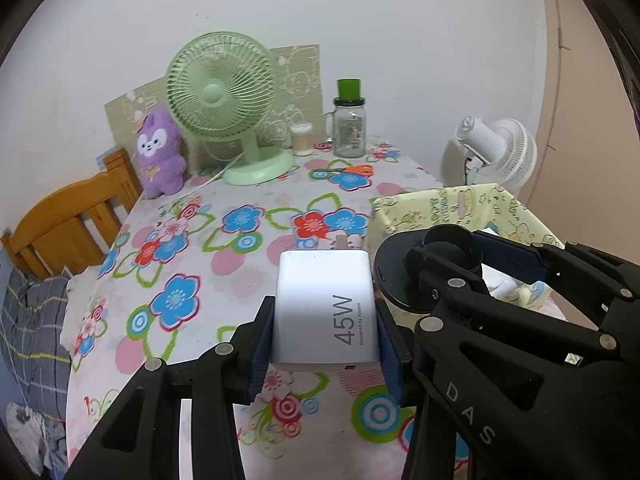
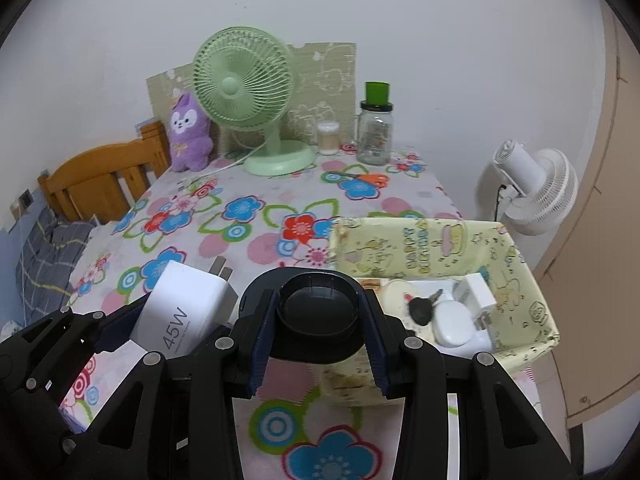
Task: Organize rigid objects
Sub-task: 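Carry the charger and black cup toward the patterned box with both grippers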
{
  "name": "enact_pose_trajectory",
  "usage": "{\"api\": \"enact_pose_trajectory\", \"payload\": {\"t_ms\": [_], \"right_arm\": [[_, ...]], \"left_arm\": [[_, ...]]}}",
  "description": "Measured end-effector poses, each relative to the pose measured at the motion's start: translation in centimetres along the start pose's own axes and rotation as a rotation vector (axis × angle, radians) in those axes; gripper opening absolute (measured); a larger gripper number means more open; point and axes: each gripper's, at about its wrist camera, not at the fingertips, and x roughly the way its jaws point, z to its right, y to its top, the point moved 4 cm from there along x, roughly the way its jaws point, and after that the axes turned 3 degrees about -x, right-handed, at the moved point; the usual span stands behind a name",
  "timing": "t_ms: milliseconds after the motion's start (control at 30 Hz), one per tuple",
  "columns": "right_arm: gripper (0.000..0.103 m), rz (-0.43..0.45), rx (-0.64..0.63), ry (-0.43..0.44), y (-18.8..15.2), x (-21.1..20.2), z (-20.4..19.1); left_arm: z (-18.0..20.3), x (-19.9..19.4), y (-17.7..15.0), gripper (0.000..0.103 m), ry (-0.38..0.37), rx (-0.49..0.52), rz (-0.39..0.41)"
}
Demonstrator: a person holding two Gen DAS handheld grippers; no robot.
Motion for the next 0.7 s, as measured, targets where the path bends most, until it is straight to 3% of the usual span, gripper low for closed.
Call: {"api": "enact_pose_trajectory", "payload": {"t_ms": [700], "right_arm": [[0.044,-0.008,0.084,-0.059,0.3,1.8,7.8]], "left_arm": [[7.4,3.7,2.6,0.048,-0.071,0.097,-0.015]]}}
